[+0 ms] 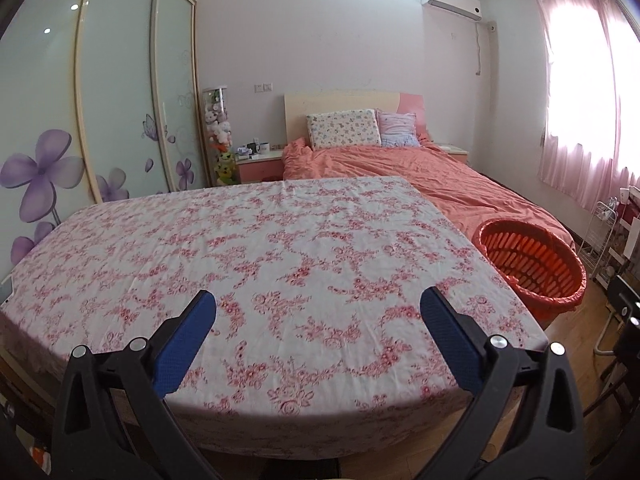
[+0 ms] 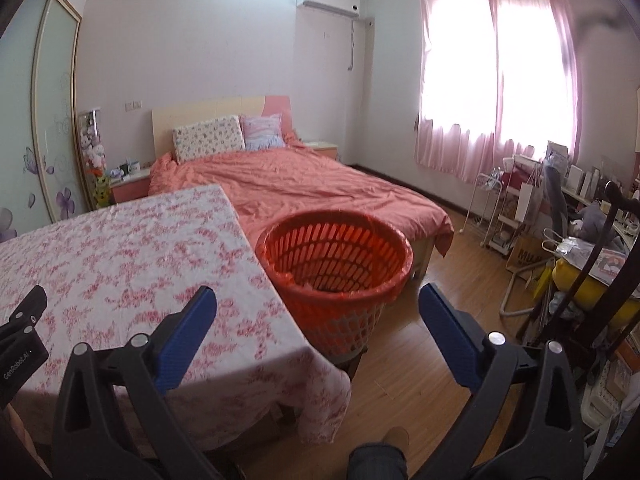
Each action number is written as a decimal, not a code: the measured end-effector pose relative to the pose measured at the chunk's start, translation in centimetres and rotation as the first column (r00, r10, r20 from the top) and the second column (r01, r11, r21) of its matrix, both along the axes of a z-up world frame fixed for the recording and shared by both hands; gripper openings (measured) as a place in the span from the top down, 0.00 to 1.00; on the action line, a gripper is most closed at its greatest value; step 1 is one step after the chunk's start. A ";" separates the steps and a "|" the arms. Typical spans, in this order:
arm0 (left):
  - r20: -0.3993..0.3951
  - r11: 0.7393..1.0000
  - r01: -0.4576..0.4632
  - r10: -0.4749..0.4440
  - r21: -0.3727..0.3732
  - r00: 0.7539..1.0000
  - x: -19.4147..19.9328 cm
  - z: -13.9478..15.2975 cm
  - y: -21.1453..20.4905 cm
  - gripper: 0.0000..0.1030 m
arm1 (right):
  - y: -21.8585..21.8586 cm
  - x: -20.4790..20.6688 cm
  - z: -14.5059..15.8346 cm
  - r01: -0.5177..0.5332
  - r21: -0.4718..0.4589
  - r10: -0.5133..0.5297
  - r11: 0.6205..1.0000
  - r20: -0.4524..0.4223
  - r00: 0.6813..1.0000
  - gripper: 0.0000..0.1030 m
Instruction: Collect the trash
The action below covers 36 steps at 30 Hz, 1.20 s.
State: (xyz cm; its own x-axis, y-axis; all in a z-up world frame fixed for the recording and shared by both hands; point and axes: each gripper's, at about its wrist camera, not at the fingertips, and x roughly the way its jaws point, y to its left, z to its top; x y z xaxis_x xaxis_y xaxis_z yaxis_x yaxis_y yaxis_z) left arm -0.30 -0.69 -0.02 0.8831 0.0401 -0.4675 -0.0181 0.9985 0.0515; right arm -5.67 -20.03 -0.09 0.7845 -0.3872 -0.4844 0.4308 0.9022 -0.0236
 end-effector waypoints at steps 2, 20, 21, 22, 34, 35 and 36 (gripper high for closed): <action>-0.021 1.000 -0.005 0.005 0.000 1.000 0.1 -0.4 0.0 0.02 | 0.2 0.4 -0.5 -0.002 0.016 0.002 1.000 -0.032 0.999 0.04; -0.075 0.999 -0.023 0.021 -0.027 0.997 0.1 -0.7 0.6 0.02 | 0.3 0.5 -0.1 0.067 -0.040 -0.070 0.997 -0.064 0.996 0.04; -0.074 0.999 -0.021 0.019 -0.027 0.997 0.1 -0.7 0.6 0.02 | 0.3 0.4 0.0 0.066 -0.040 -0.068 0.997 -0.064 0.996 0.04; -0.072 0.999 -0.020 0.018 -0.026 0.997 0.0 -0.6 0.5 0.02 | 0.3 0.3 0.0 0.063 -0.040 -0.066 0.997 -0.064 0.996 0.04; -0.054 1.000 -0.002 0.000 -0.029 0.999 -0.5 0.0 0.0 0.02 | 0.3 -0.1 0.1 0.049 -0.022 -0.050 0.999 -0.061 0.997 0.04; -0.052 1.000 0.001 -0.003 -0.030 0.999 -0.6 0.1 0.0 0.02 | 0.2 -0.1 0.1 0.049 -0.021 -0.050 0.999 -0.060 0.997 0.04; -0.050 0.999 0.004 -0.005 -0.032 0.999 -0.7 0.2 -0.1 0.02 | 0.2 -0.1 0.2 0.049 -0.019 -0.050 0.999 -0.059 0.997 0.04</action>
State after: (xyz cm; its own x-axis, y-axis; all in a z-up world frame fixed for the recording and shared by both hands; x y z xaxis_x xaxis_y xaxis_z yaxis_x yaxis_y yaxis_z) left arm -1.00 -0.80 0.15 0.8587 0.0208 -0.5120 -0.0119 0.9997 0.0208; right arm -5.79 -19.84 0.07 0.7344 -0.4337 -0.5221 0.4722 0.8790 -0.0659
